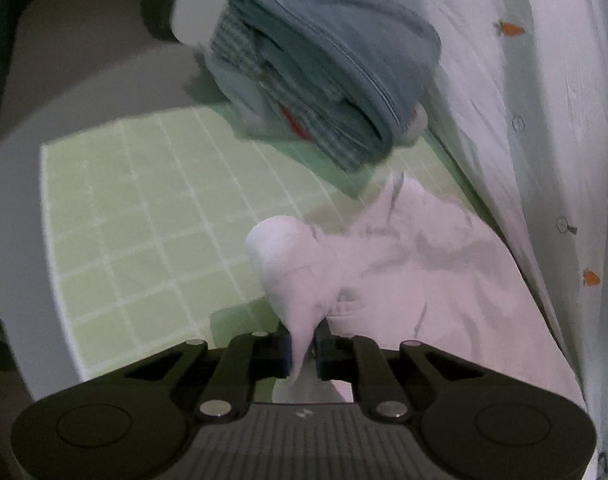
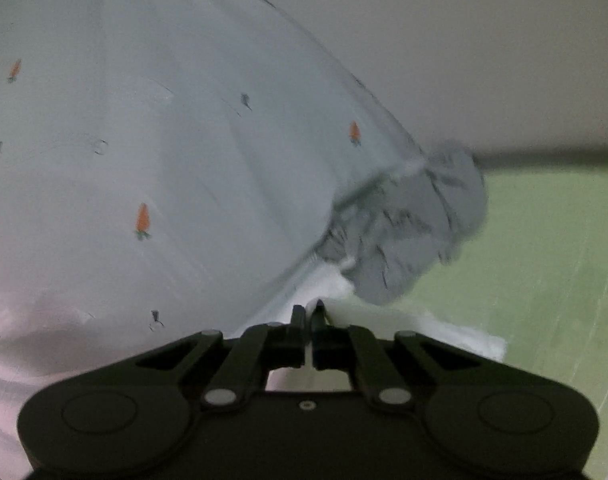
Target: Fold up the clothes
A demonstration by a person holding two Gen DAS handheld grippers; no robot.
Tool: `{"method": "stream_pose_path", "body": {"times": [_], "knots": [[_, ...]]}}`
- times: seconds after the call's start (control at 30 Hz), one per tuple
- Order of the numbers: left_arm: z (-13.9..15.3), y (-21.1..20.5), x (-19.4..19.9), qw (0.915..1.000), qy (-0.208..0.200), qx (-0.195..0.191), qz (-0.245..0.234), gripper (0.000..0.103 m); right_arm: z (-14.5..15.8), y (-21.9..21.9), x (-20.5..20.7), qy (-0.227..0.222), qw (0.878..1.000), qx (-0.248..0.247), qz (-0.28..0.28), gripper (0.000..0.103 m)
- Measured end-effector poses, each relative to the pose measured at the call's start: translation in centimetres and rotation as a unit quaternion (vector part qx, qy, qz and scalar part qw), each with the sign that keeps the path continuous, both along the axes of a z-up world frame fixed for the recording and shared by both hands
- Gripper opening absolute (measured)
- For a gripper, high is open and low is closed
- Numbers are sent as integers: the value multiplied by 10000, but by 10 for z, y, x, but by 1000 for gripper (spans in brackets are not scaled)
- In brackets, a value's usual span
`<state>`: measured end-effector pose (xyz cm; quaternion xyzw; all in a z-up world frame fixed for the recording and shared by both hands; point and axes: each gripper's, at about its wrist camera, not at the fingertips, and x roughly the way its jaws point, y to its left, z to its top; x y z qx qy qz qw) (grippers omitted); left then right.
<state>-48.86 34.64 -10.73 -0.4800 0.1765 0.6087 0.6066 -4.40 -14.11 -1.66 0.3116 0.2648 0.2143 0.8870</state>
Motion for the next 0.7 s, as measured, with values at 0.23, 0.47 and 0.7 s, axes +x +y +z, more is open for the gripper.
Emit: {"method": "stream_pose_path", "body": {"times": [0.23,0.47,0.7], "knots": [[1,1,-14,9995,131,-43,278,12,48,38,34,-753,9962,-364,245,3],[-13,16,-1,9964,605,-433,395,18,16,156,112,-492,9846,-1302,1057,11],[-17,20,5,9926,1049,-573,232,33,-61,219,90,115,9484,-2514,1931,76]]}}
